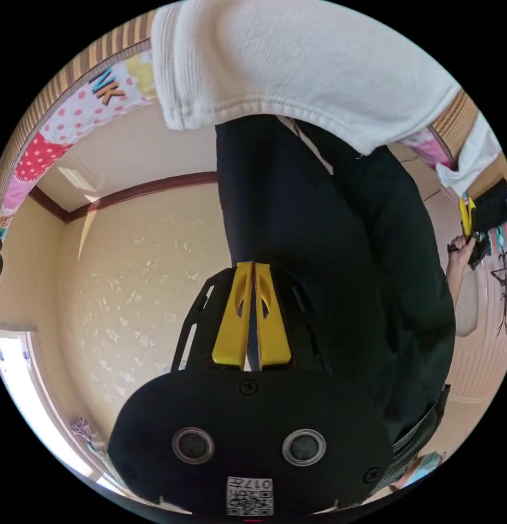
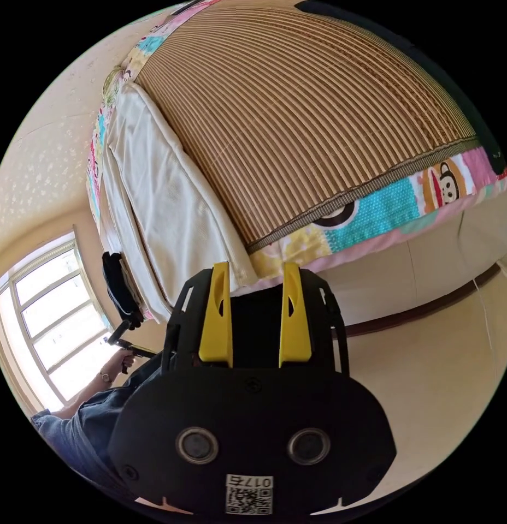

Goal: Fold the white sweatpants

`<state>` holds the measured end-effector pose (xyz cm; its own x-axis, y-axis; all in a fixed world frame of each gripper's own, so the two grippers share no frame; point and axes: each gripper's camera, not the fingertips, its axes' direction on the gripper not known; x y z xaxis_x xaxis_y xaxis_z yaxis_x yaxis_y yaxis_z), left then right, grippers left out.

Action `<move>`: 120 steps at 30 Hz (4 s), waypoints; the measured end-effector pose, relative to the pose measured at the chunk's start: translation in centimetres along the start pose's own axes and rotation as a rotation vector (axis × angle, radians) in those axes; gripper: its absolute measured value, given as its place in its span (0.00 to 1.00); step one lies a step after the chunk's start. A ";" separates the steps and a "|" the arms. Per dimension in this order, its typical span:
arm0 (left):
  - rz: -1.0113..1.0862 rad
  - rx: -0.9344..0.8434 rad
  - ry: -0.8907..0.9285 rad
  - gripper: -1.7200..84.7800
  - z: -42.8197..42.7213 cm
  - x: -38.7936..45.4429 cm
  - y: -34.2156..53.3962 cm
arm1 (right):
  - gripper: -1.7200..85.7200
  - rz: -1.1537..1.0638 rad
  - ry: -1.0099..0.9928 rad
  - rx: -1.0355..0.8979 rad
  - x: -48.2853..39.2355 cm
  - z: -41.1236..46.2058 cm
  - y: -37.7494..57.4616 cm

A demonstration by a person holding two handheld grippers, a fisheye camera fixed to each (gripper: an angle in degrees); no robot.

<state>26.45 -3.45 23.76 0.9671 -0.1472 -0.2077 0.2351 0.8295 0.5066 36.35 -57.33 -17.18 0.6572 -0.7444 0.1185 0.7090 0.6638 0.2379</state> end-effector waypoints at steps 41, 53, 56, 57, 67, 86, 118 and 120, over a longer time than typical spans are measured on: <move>0.612 0.831 0.131 0.06 3.6 27.8 3.6 | 0.13 -0.470 -0.204 -0.434 -9.2 -1.5 -21.6; 0.550 0.916 0.402 0.06 7.5 22.7 1.9 | 0.21 -0.321 -0.316 0.122 -23.7 4.7 -48.7; 0.504 0.923 0.489 0.06 8.8 20.9 1.1 | 0.21 -0.355 -0.229 0.083 -26.8 9.6 -51.8; 0.501 0.925 0.498 0.06 8.9 20.7 0.9 | 0.21 -0.390 -0.257 0.081 -27.9 11.1 -52.4; 0.494 1.021 0.546 0.05 9.1 16.5 5.5 | 0.06 -0.761 0.136 0.241 -46.7 18.0 -45.6; 0.196 1.038 0.232 0.07 6.8 -0.6 6.6 | 0.11 -0.785 -0.017 -0.221 -31.3 39.8 -28.7; 0.363 0.878 0.353 0.09 2.9 -8.6 9.5 | 0.09 -0.326 -0.205 -0.166 -8.7 38.5 0.6; 0.386 0.894 0.350 0.11 1.8 -8.4 9.5 | 0.12 -0.290 -0.184 -0.175 -7.8 38.2 -0.1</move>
<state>20.70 4.76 31.81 0.9430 0.3277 -0.0586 0.0400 0.0632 0.9972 21.37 -54.29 18.74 0.3776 -0.8929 0.2453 0.9021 0.4145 0.1203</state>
